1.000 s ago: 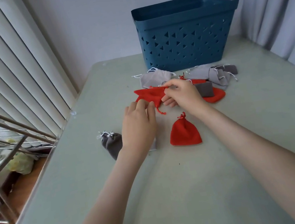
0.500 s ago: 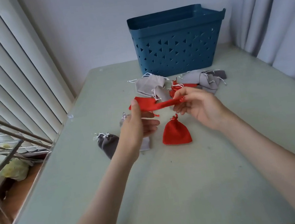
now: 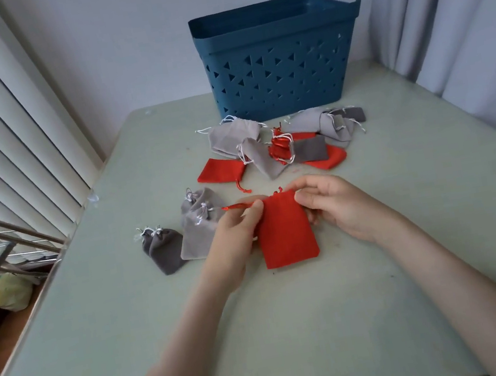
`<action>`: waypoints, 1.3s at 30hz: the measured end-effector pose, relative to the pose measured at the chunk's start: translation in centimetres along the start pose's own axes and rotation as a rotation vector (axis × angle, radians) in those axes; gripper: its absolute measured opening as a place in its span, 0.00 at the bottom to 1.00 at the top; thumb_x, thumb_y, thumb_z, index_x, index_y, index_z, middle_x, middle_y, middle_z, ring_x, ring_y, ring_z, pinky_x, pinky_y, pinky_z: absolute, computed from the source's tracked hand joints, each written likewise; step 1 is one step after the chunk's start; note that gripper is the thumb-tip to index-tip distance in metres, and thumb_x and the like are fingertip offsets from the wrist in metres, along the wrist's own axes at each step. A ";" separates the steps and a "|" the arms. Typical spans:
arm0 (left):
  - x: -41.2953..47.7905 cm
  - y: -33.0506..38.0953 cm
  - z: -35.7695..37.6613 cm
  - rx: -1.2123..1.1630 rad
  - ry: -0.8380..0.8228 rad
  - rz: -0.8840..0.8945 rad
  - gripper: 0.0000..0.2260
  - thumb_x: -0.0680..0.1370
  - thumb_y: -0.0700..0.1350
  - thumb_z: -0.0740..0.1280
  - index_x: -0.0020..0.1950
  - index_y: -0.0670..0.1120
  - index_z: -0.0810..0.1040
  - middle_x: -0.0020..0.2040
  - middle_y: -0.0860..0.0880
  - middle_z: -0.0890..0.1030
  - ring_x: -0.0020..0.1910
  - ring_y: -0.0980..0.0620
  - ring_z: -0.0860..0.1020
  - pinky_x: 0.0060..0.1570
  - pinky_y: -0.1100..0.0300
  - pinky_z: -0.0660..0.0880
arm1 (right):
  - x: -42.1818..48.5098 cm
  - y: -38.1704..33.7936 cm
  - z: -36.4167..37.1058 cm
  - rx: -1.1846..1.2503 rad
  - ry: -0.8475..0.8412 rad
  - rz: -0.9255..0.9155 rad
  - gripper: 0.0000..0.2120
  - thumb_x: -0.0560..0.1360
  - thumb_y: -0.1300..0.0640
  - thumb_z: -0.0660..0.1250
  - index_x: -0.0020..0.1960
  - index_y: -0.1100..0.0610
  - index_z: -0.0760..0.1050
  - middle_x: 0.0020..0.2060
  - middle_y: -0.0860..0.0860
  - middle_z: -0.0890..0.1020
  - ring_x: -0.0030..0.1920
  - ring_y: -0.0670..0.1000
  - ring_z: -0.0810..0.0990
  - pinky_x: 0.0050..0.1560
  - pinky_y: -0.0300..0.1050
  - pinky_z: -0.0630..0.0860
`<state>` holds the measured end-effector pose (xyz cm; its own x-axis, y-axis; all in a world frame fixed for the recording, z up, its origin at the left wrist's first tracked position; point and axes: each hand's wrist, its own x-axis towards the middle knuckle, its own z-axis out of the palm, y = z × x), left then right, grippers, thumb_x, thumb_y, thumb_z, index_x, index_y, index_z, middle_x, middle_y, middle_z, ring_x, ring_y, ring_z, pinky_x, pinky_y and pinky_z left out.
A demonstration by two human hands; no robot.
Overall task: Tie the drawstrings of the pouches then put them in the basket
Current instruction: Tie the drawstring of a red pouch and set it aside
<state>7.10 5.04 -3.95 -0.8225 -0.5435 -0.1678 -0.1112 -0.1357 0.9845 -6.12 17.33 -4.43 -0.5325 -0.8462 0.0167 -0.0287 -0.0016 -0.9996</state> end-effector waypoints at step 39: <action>-1.5 0.2 1.4 0.303 -0.304 0.032 0.18 0.83 0.49 0.52 0.37 0.48 0.72 0.18 0.57 0.64 0.18 0.61 0.62 0.21 0.71 0.58 | -0.8 -1.8 1.7 -0.116 0.023 -0.156 0.11 0.76 0.53 0.64 0.57 0.54 0.74 0.37 0.45 0.80 0.39 0.44 0.76 0.42 0.37 0.72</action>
<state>7.51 6.94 -3.44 -0.9501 -0.2685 -0.1590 -0.2047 0.1516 0.9670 -4.23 17.09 -2.72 -0.5328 -0.8284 0.1729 -0.2091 -0.0691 -0.9755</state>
